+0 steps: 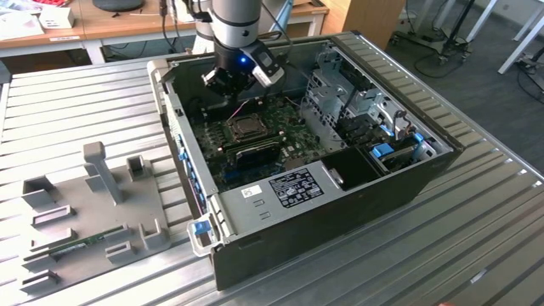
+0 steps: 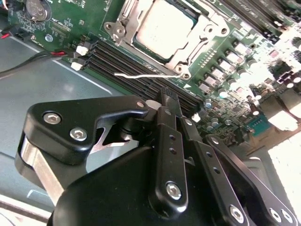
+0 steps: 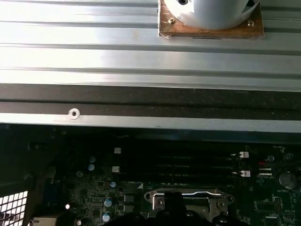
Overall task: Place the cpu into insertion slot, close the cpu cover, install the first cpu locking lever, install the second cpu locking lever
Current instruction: 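Install the first cpu locking lever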
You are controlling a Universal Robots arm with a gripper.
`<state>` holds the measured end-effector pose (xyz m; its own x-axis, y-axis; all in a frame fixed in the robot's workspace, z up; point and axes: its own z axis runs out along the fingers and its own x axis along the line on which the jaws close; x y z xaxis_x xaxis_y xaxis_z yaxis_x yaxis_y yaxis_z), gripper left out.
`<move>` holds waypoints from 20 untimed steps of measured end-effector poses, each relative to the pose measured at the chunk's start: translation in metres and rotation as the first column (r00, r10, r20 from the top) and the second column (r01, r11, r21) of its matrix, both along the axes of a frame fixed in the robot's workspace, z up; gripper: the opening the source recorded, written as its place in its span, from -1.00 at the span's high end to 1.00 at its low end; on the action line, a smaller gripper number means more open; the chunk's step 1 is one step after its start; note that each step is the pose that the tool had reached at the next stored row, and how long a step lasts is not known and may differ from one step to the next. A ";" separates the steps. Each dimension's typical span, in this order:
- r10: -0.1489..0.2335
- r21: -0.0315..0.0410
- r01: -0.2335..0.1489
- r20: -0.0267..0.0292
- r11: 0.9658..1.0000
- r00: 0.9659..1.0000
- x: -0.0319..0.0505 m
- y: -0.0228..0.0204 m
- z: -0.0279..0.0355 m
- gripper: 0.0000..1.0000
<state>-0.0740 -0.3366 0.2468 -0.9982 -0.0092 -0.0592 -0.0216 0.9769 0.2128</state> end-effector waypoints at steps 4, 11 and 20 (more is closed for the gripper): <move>0.000 0.006 0.000 -0.001 1.000 1.000 0.0046 0.0000 -0.0019 0.79; 0.000 0.009 0.000 -0.002 1.000 1.000 0.0074 0.0000 -0.0065 0.79; 0.000 0.010 0.000 -0.002 1.000 1.000 0.0083 0.0000 -0.0087 0.79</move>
<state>-0.0658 -0.3366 0.2380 -0.9983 -0.0085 -0.0574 -0.0212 0.9746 0.2229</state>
